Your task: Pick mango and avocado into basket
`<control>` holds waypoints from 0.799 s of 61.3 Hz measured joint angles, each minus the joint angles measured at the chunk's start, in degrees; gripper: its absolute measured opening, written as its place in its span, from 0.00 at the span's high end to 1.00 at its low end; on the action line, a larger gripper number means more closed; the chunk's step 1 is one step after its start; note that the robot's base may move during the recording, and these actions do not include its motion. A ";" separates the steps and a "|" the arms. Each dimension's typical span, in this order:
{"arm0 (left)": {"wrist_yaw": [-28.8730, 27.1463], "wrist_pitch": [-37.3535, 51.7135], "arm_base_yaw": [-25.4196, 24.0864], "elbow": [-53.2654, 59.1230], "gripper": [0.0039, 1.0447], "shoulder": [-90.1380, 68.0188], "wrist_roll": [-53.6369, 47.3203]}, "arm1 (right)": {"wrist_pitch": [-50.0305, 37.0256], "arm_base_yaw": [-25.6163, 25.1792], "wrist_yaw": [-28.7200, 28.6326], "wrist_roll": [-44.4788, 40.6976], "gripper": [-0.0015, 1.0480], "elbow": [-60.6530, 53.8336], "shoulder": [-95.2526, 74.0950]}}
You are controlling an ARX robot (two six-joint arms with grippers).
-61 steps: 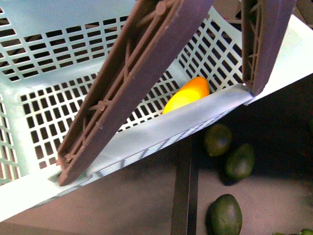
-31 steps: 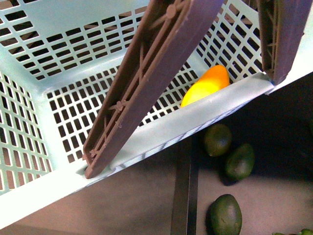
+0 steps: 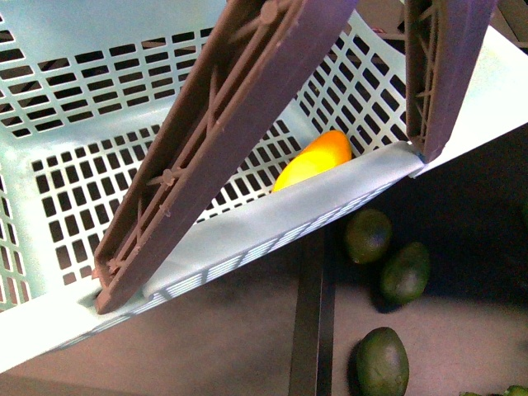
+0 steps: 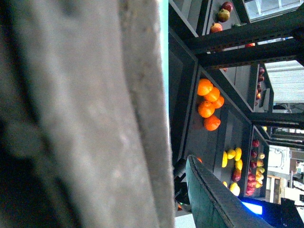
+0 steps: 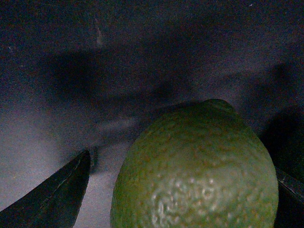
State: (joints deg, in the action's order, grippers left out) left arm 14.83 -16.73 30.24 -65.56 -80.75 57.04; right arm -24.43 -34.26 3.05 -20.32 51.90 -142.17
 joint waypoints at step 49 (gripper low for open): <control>0.00 0.02 -0.02 0.00 0.73 0.00 0.00 | -0.81 14.29 -15.52 5.49 0.39 -20.94 43.87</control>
State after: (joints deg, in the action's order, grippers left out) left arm 14.83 -16.71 30.22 -65.56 -80.75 57.04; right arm -25.23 -19.97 -12.47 -14.83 30.96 -98.30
